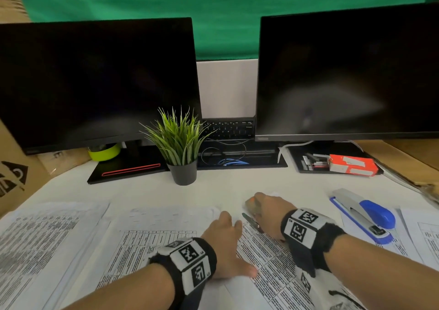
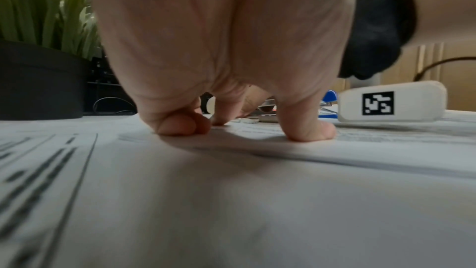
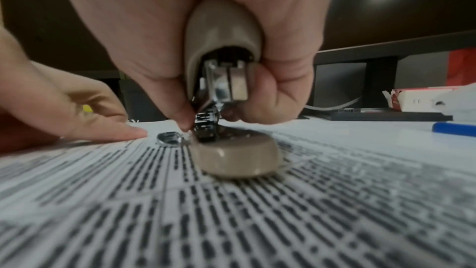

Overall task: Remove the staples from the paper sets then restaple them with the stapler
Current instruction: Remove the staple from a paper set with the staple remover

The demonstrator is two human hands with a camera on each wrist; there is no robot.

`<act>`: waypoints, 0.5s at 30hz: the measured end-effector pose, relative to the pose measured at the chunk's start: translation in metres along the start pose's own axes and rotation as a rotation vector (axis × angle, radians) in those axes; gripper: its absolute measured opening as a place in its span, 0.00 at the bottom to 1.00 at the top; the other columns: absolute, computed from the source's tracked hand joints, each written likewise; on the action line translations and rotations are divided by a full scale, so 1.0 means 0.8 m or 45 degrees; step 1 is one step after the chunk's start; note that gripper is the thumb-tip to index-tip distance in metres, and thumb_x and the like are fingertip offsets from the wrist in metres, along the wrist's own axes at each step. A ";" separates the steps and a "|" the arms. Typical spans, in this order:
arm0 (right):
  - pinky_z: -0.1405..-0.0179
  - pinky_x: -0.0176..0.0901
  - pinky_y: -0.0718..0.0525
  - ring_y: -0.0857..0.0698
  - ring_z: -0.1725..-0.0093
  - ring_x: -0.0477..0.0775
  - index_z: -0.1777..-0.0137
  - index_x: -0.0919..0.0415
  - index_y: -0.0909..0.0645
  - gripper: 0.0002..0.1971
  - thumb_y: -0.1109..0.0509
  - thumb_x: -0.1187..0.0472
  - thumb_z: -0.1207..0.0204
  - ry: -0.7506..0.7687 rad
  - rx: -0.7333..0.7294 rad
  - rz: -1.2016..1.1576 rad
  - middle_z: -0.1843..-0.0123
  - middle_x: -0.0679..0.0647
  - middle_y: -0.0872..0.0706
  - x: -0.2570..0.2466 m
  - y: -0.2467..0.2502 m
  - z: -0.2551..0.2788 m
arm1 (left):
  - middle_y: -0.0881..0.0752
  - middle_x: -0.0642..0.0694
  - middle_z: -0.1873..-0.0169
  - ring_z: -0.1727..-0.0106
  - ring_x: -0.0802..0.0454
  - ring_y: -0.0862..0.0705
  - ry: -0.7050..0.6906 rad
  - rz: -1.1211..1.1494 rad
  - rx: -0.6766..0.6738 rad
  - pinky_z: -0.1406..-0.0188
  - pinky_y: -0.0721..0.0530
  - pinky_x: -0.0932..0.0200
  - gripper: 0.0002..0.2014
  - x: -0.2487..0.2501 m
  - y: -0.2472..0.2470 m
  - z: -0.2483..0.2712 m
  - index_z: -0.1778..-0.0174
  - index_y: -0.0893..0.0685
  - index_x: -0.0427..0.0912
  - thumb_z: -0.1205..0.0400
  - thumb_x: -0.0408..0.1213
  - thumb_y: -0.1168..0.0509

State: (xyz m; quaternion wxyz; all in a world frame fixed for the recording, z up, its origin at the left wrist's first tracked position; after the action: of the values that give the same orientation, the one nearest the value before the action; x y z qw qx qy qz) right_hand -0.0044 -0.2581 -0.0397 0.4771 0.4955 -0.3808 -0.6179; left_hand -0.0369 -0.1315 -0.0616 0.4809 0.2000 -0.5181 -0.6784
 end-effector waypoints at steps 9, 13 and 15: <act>0.33 0.50 0.23 0.22 0.32 0.63 0.29 0.65 0.30 0.19 0.42 0.56 0.16 -0.014 0.027 -0.027 0.29 0.61 0.25 -0.035 0.025 -0.019 | 0.41 0.44 0.26 0.22 0.45 0.40 0.002 0.001 -0.064 0.21 0.34 0.46 0.56 0.003 0.003 0.005 0.14 0.55 0.42 0.27 0.64 0.30; 0.36 0.48 0.22 0.20 0.36 0.60 0.33 0.60 0.26 0.17 0.37 0.57 0.20 -0.097 0.047 -0.129 0.33 0.57 0.21 -0.001 0.038 -0.010 | 0.42 0.45 0.26 0.23 0.45 0.40 -0.084 -0.069 -0.132 0.22 0.34 0.45 0.55 0.001 0.005 0.009 0.14 0.54 0.43 0.27 0.61 0.27; 0.39 0.46 0.21 0.18 0.40 0.57 0.36 0.57 0.25 0.14 0.37 0.56 0.20 -0.126 0.055 -0.195 0.36 0.55 0.18 0.022 0.039 0.008 | 0.41 0.46 0.26 0.25 0.46 0.40 -0.142 -0.111 -0.149 0.22 0.33 0.45 0.53 -0.001 0.008 0.013 0.14 0.50 0.44 0.27 0.58 0.26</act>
State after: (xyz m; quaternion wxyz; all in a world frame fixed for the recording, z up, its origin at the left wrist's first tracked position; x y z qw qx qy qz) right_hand -0.0053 -0.2827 -0.0131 0.3983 0.5023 -0.3781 -0.6679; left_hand -0.0418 -0.1256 -0.0517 0.4322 0.1558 -0.4945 -0.7379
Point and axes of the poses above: each hand's wrist, its own z-axis away from the middle knuckle, its own y-axis out of the back of the hand, x = y × z, the point moved 6 cm from there along -z, towards the middle knuckle
